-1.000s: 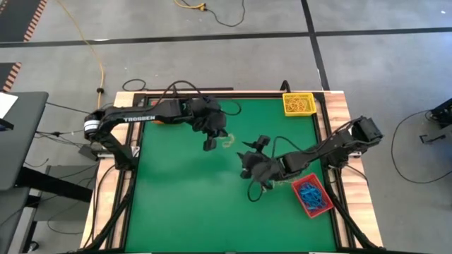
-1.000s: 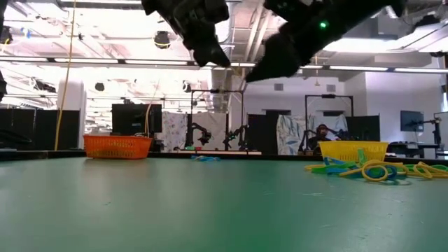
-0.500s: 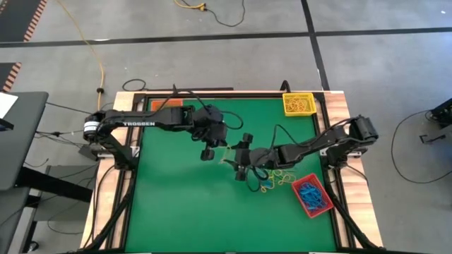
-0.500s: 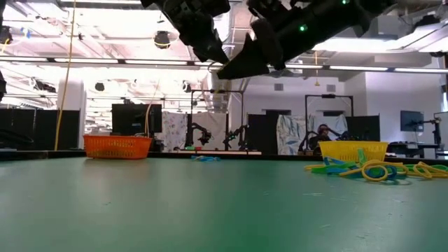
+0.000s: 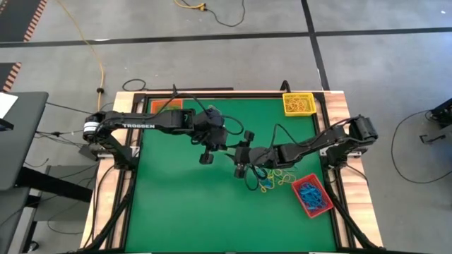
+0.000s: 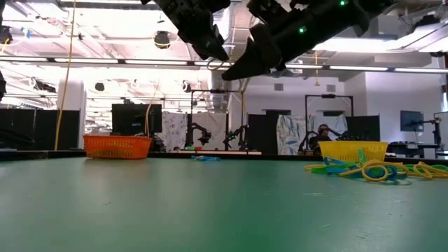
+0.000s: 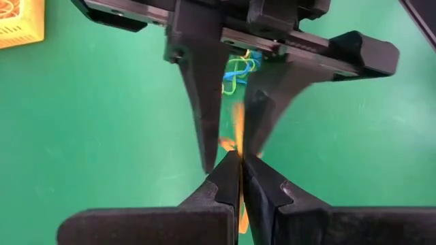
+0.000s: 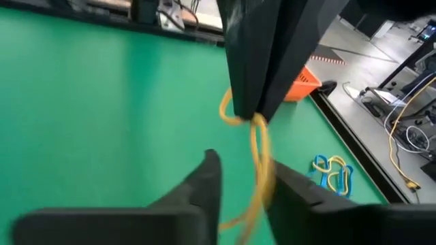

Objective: Sort rubber bands into baskets
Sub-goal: Put the yellow rubber band into the yellow bin

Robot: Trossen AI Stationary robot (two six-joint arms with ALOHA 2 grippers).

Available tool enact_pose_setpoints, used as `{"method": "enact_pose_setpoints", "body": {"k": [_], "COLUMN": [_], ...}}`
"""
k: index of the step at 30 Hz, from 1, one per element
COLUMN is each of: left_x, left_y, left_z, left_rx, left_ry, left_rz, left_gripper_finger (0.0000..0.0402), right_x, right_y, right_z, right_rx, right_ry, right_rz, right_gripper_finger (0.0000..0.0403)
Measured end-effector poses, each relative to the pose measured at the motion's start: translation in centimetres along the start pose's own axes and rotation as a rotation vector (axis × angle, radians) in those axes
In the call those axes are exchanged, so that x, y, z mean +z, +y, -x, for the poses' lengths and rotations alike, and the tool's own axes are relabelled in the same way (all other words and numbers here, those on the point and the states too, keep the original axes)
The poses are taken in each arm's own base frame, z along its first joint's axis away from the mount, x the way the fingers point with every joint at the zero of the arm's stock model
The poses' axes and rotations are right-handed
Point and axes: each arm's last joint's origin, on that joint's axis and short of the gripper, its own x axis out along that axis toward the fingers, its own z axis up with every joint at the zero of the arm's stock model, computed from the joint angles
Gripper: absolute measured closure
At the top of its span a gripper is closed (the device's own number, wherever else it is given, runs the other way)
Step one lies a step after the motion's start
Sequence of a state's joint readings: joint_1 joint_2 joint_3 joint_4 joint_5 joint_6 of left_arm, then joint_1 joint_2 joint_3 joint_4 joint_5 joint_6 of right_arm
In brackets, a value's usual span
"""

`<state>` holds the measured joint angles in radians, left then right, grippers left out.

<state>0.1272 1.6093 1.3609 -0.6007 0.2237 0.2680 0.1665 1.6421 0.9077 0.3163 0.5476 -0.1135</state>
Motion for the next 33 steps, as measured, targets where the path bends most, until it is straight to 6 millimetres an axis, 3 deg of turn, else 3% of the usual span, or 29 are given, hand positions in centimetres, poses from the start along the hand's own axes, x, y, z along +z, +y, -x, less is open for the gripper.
{"method": "enact_pose_setpoints", "body": {"k": [7,17,27,33], "left_x": [-0.2,-1.0,-1.3,-2.9], "left_y": [0.0,-0.1,0.0,-1.1], "left_z": [0.0,-0.1,-0.1,-2.0], "left_rx": [-0.004,0.010,0.069,0.010], "left_ry": [0.017,0.090,0.126,0.123], "left_rz": [0.004,0.045,0.073,0.100], "left_gripper_finger": [0.0401,0.0389,0.0260,0.0231], "right_x": [-0.5,-1.2,-1.6,-1.8], "right_y": [0.1,0.1,-1.2,-4.0], "right_z": [0.0,0.1,1.3,3.4], "right_rx": [0.006,0.013,0.005,-0.045], "right_ry": [0.048,0.110,0.235,0.375], "right_rz": [0.030,0.067,0.050,-0.007], "right_gripper_finger": [0.0386,0.0389,0.0389,0.0389]}}
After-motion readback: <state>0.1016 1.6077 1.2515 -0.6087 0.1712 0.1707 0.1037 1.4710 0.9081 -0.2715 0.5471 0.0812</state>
